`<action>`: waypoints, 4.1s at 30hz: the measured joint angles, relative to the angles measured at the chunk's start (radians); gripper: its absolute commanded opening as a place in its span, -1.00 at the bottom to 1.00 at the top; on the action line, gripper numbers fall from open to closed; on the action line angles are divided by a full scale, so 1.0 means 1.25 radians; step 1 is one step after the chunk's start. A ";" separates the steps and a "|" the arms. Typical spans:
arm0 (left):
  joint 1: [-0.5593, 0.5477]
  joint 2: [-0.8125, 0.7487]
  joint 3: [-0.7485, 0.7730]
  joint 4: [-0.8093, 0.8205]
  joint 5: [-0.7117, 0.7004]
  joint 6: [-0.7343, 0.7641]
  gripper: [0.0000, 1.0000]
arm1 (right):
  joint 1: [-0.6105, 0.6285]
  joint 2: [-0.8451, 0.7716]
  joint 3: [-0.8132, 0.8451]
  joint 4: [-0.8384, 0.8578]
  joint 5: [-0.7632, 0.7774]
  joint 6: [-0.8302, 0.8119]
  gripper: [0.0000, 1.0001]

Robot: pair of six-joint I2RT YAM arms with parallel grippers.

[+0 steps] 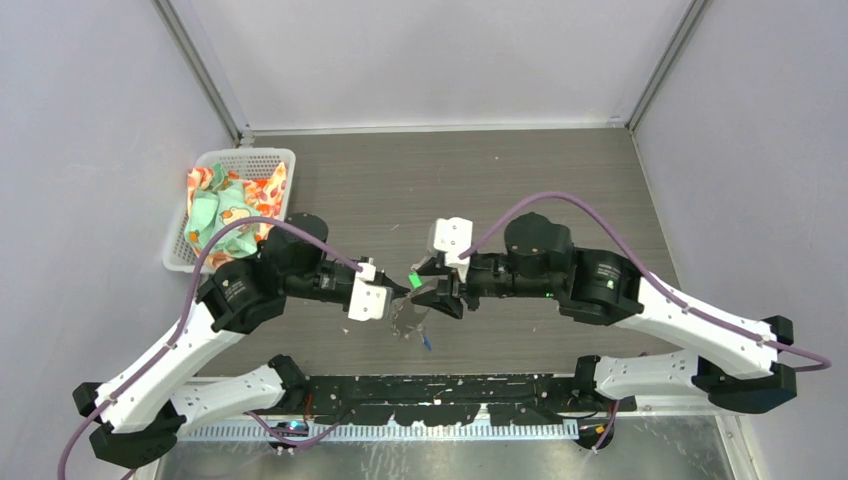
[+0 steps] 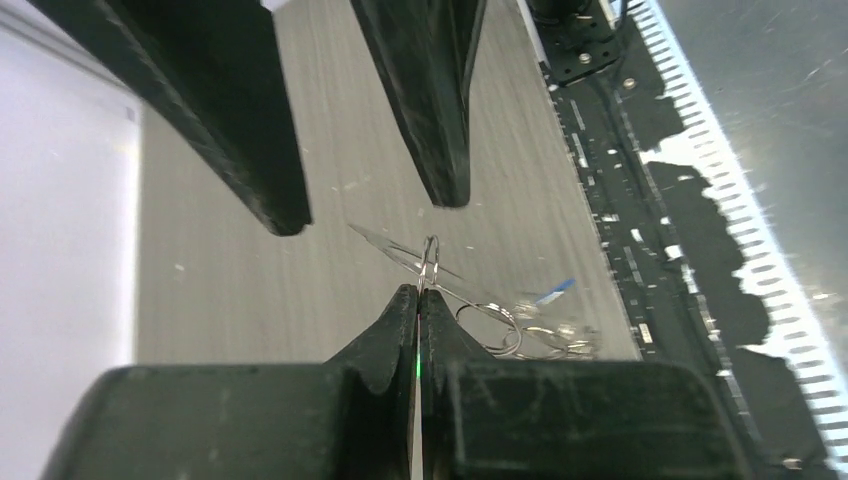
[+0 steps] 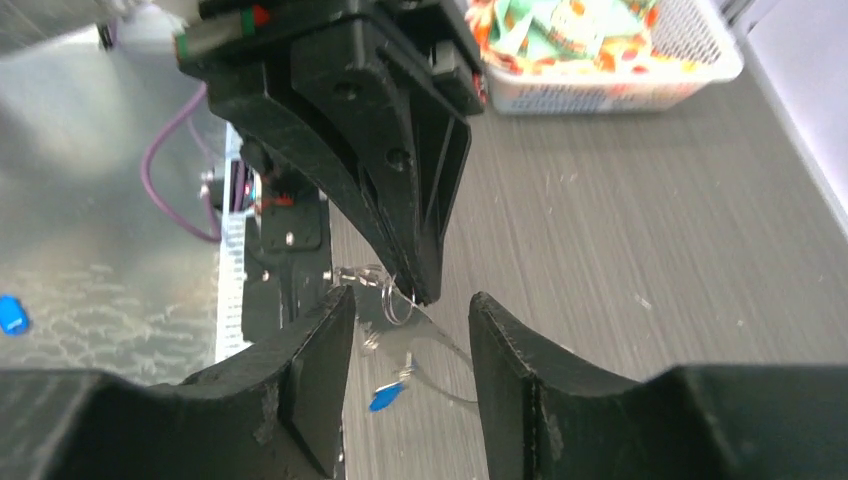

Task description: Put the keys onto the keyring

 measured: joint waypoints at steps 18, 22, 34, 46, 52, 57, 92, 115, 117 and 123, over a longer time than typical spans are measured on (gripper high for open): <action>0.000 0.016 0.016 -0.049 -0.003 -0.169 -1.00 | 0.000 0.073 0.070 -0.140 -0.040 -0.108 -0.23; 0.000 0.020 0.021 -0.052 -0.003 -0.180 -0.99 | 0.002 0.092 0.070 -0.139 -0.052 -0.119 -0.33; 0.000 0.024 0.023 -0.055 -0.002 -0.198 -0.99 | 0.004 0.111 0.079 -0.148 -0.068 -0.148 -0.98; 0.000 -0.019 0.010 -0.011 0.003 -0.295 -0.29 | 0.004 -0.013 -0.113 0.034 -0.067 -0.093 -0.98; 0.000 -0.066 -0.024 0.011 0.003 -0.346 -0.30 | 0.004 -0.098 -0.227 0.194 -0.070 -0.029 -0.98; 0.000 -0.087 -0.056 0.058 0.006 -0.403 -0.31 | 0.004 -0.123 -0.263 0.298 -0.080 0.015 -0.98; 0.000 -0.092 -0.070 0.129 0.073 -0.488 -0.66 | 0.004 -0.108 -0.280 0.370 -0.138 0.061 -0.98; 0.000 -0.092 -0.070 0.099 0.071 -0.460 -0.43 | 0.004 -0.067 -0.227 0.307 -0.162 0.061 -0.98; 0.000 -0.092 -0.070 0.098 0.071 -0.459 -0.56 | 0.004 -0.067 -0.227 0.307 -0.163 0.061 -0.98; 0.000 -0.092 -0.070 0.094 0.076 -0.454 -0.54 | 0.004 -0.066 -0.227 0.306 -0.161 0.061 -0.98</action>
